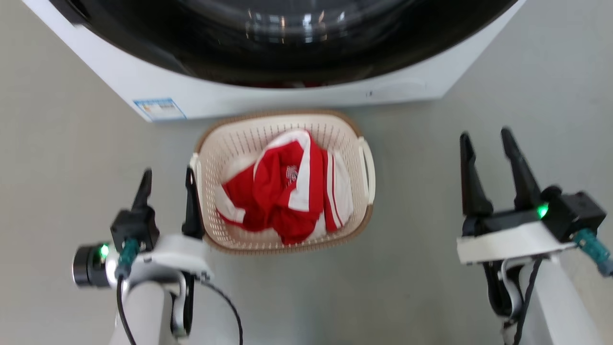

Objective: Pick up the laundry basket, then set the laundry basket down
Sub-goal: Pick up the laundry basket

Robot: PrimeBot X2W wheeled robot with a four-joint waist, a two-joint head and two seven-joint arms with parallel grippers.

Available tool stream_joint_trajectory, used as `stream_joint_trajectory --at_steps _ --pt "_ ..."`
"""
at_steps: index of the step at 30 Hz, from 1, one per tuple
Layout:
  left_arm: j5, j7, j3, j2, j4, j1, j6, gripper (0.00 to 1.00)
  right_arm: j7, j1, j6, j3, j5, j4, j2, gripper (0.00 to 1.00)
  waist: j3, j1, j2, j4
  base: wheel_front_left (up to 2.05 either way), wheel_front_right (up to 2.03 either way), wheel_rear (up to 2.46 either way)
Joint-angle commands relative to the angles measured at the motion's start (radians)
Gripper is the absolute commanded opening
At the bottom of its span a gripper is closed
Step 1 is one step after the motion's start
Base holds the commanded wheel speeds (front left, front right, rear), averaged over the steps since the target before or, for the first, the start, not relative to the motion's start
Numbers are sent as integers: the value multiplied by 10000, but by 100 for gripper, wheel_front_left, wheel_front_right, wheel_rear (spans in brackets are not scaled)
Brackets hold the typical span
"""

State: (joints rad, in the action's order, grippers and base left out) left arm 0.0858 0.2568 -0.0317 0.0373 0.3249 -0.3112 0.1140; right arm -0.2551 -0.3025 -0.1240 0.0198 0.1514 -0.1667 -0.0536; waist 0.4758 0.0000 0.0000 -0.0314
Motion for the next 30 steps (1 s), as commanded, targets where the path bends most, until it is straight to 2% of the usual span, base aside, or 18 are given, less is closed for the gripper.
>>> stream_joint_trajectory --at_steps 1,5,12,16,30 --pt "-61 49 237 147 -304 324 52 100 -67 258 -67 -270 -21 157 34 100 -830 0 0 66 0 0 0" --pt "33 49 147 136 -816 1433 208 100 -67 983 -67 -284 16 -114 34 100 -1969 0 0 103 0 0 0" --pt "135 49 58 132 -1457 2740 392 100 -67 1807 -67 -304 130 -238 34 100 -3143 0 0 100 0 0 0" --pt "208 49 26 131 -1754 3299 473 100 -67 2168 -67 -320 191 -264 34 100 -3603 0 0 101 0 0 0" --pt "246 49 36 130 -2196 4442 352 100 -67 3057 -67 -377 258 -393 34 100 -4710 0 0 107 0 0 0"
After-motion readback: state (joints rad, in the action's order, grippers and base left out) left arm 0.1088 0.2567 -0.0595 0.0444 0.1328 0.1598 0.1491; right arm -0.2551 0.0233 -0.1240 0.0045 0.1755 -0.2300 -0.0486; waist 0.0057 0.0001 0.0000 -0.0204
